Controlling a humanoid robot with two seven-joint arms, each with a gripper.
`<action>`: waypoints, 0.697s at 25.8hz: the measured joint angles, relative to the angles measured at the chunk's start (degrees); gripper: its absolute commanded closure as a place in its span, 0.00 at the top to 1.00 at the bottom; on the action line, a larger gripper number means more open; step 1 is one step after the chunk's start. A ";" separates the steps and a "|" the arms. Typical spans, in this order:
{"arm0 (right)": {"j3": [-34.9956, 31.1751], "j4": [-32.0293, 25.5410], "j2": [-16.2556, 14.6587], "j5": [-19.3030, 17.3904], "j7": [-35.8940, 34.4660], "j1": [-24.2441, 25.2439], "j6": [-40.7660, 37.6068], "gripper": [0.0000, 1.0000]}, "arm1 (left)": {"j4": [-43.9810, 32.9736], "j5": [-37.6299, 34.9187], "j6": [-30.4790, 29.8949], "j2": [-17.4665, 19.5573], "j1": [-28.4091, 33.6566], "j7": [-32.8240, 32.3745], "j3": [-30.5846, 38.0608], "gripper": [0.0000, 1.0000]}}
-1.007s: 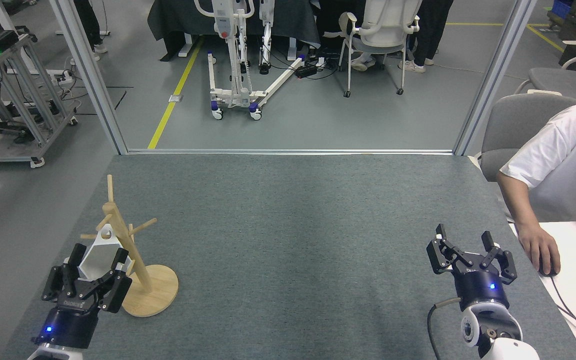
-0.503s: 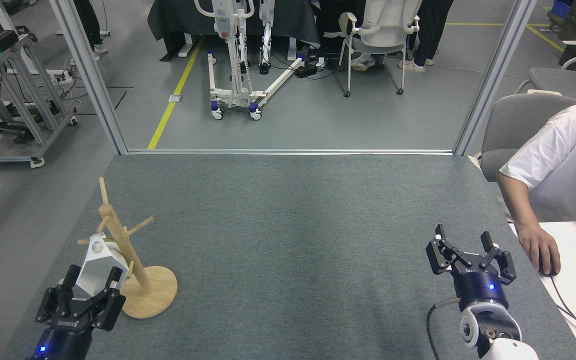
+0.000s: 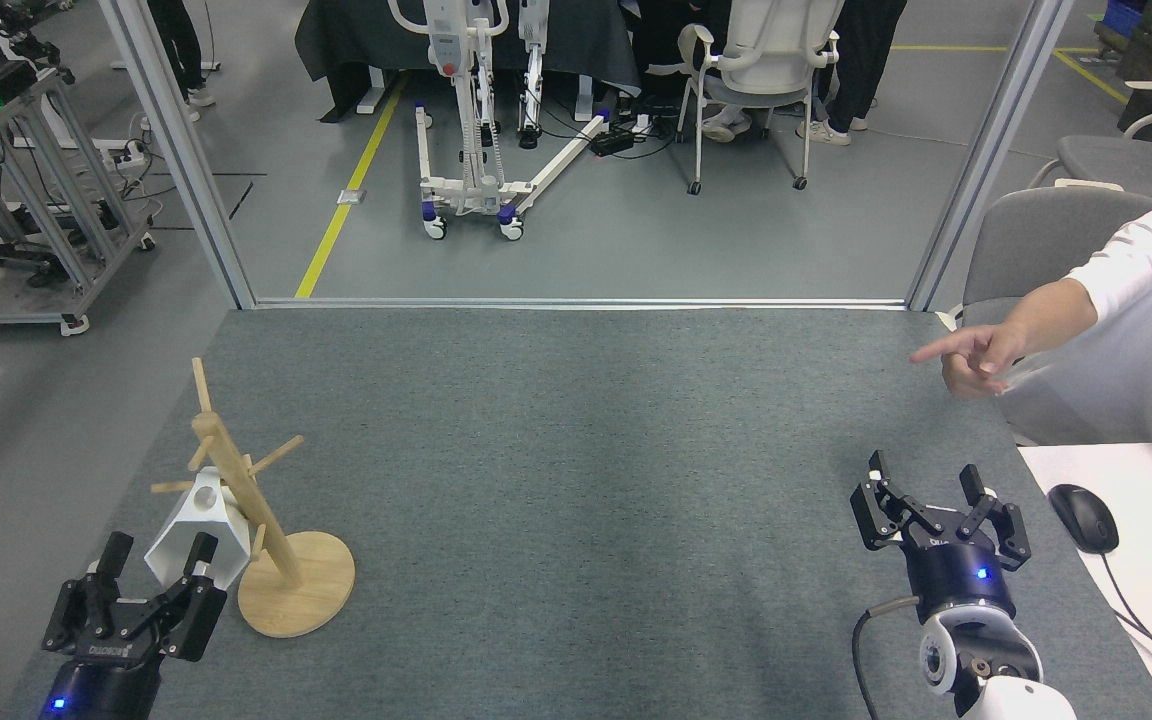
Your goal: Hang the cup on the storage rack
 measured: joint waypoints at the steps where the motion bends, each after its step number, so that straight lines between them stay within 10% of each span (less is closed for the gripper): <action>1: 0.00 -0.01 0.00 0.01 0.01 -0.01 0.00 0.99 | -0.02 0.00 0.00 0.02 0.02 0.00 0.39 0.99; 18: 0.00 0.03 -0.06 0.01 0.13 -0.06 0.16 0.99 | -16.98 -0.06 -1.00 -0.99 6.58 0.77 3.99 0.99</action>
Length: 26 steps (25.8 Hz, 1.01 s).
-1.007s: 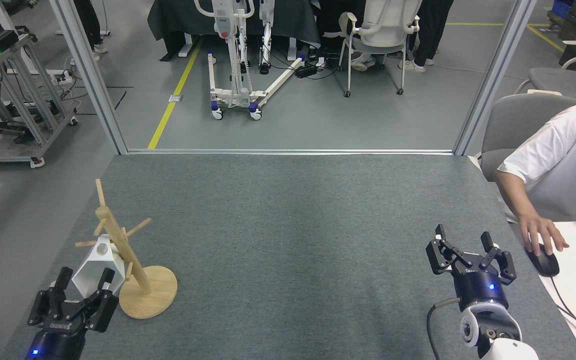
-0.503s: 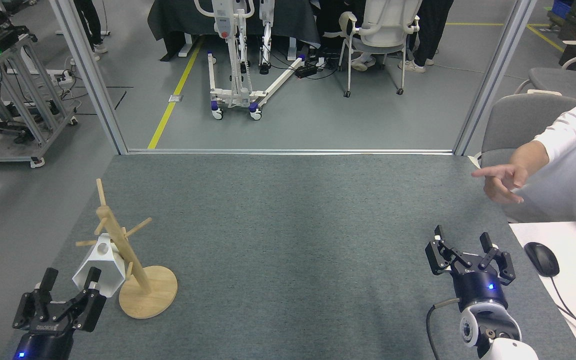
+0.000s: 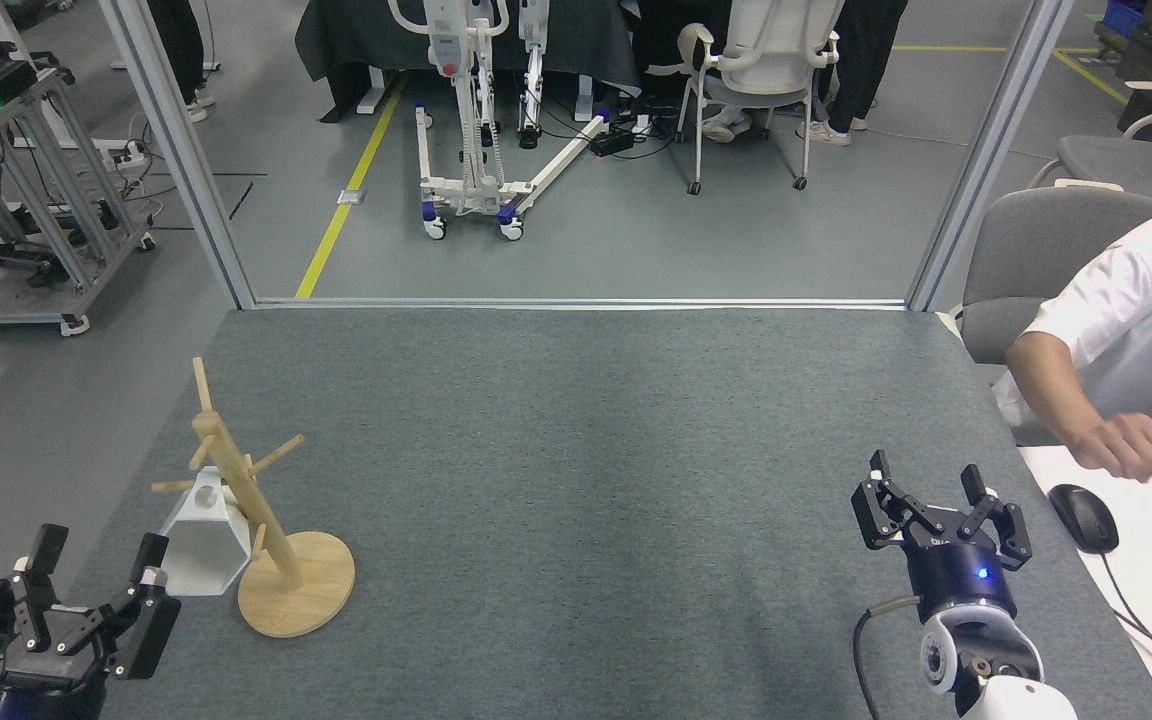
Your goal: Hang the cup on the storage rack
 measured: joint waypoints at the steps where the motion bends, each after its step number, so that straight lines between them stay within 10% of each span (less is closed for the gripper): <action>1: 0.00 0.00 -0.01 0.00 0.07 -0.06 0.04 0.99 | -1.73 0.00 0.64 -0.14 0.29 0.08 0.04 0.99; 17: 4.74 -1.92 -0.21 0.46 7.87 -8.09 0.04 0.99 | -10.03 -0.50 15.41 -1.22 -19.26 -15.74 -12.85 0.98; 26: 6.19 -10.62 0.30 0.69 8.05 0.11 0.05 0.99 | -5.66 -0.94 23.78 -8.07 -22.72 -27.16 -29.78 0.98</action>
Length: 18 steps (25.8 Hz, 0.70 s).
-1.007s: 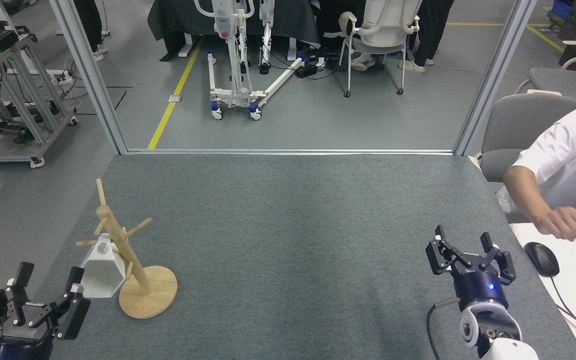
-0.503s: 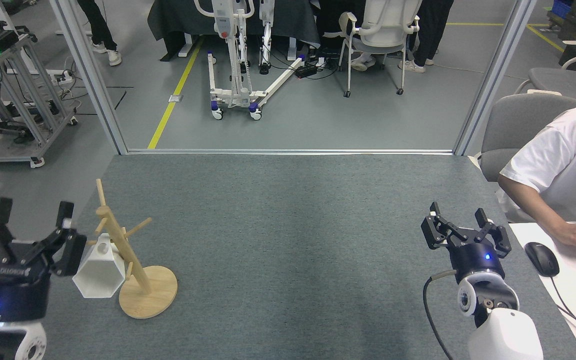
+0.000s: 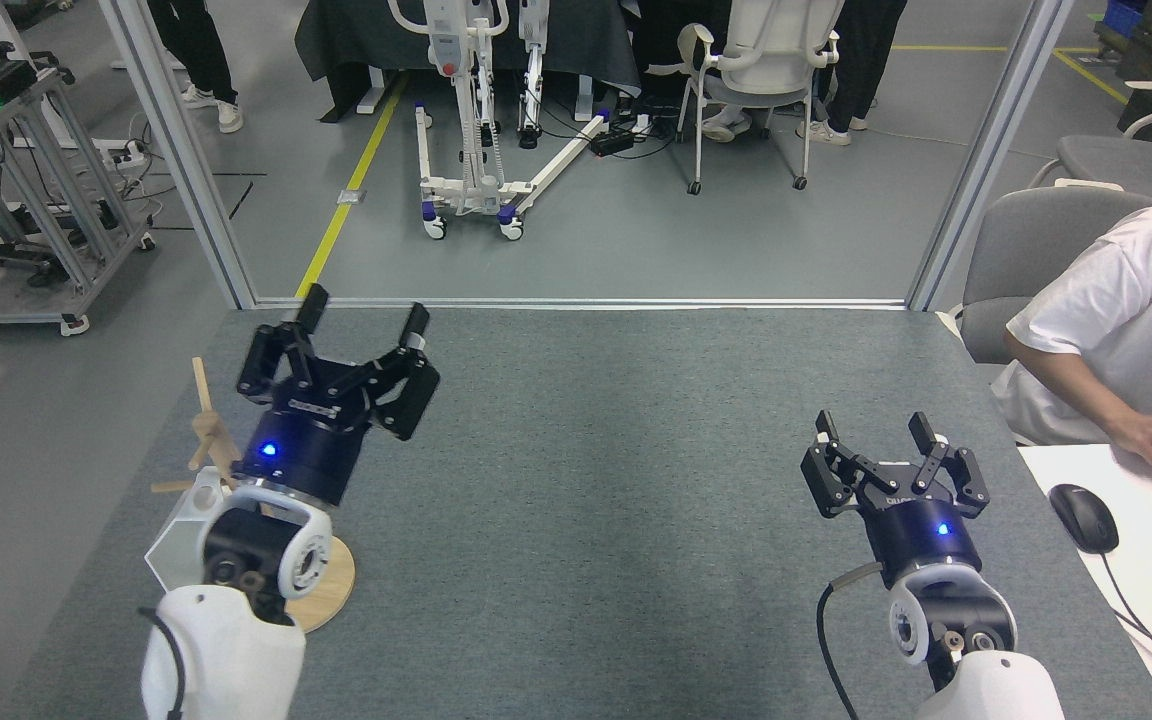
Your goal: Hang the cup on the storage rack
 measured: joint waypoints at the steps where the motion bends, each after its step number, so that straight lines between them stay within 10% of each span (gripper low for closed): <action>1: -0.18 -0.10 -0.01 0.00 0.00 0.51 0.02 0.99 | 1.45 -0.05 0.36 -0.87 0.39 -0.14 -0.67 0.98; 18: -1.98 5.80 -0.91 -0.37 0.39 -0.28 0.44 0.99 | 17.56 -5.94 6.43 -1.90 8.51 10.46 -4.64 0.98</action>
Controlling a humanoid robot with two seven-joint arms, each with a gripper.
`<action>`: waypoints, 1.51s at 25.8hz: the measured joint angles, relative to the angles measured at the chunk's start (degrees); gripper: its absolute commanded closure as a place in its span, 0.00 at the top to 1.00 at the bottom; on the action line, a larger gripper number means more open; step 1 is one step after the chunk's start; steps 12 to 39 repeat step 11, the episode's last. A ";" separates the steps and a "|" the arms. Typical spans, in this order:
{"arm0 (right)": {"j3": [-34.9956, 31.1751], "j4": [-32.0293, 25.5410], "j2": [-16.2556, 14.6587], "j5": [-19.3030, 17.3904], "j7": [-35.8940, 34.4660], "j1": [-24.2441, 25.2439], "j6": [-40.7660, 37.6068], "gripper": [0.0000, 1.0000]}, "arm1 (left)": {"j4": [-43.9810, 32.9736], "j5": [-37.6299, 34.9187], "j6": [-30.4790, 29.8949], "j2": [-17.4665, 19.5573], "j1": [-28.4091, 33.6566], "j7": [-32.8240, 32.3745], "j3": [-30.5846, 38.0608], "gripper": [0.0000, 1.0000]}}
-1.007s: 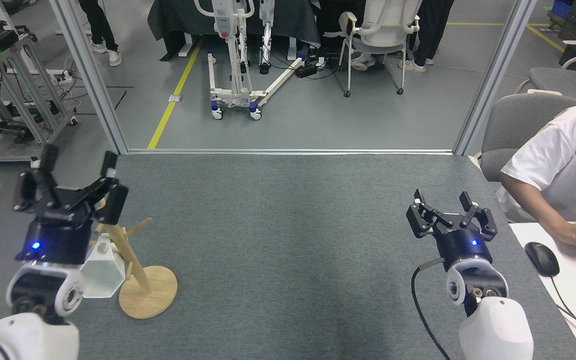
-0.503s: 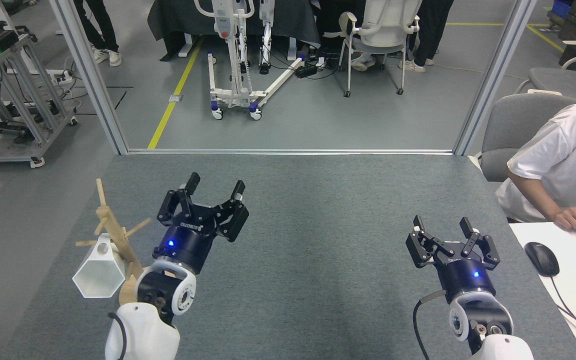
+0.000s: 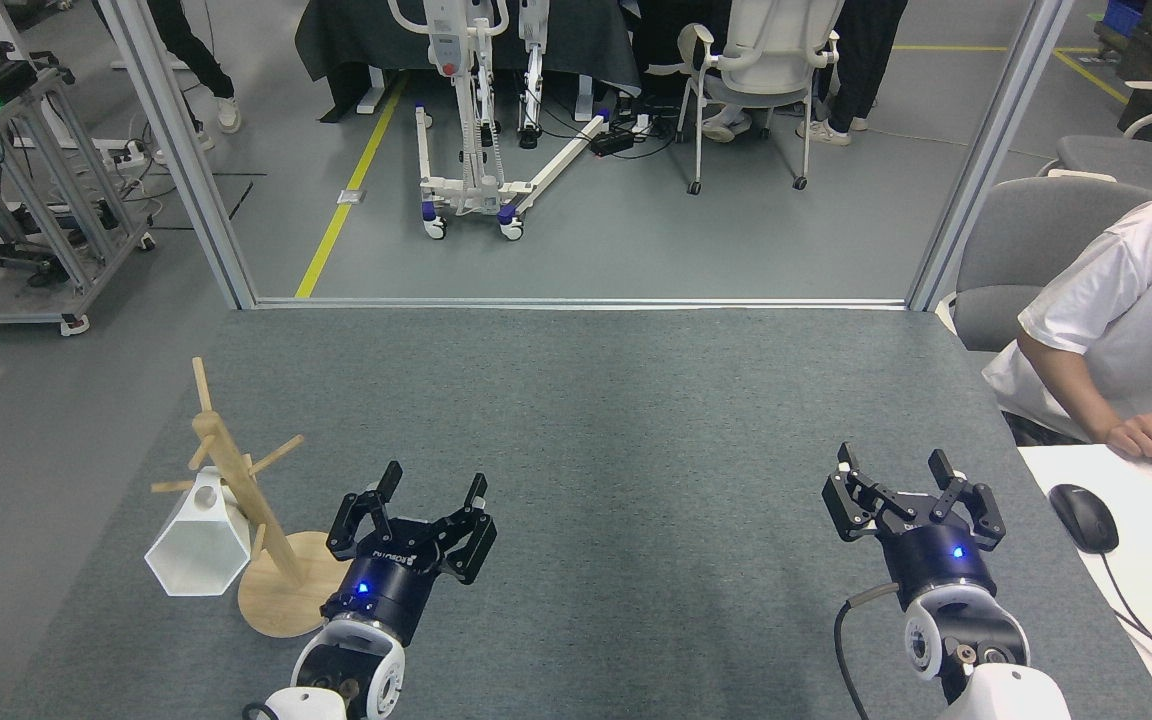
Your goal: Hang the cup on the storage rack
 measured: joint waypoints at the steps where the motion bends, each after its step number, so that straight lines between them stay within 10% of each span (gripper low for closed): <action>1: -0.01 0.05 -0.01 -0.02 -0.15 0.00 0.04 0.99 | 0.00 -0.01 0.75 -0.04 0.14 -0.14 0.02 0.98; 39: -0.08 0.08 0.89 -0.18 -0.55 2.17 0.17 0.99 | 0.09 0.34 2.52 -2.11 -2.34 -1.05 0.16 0.98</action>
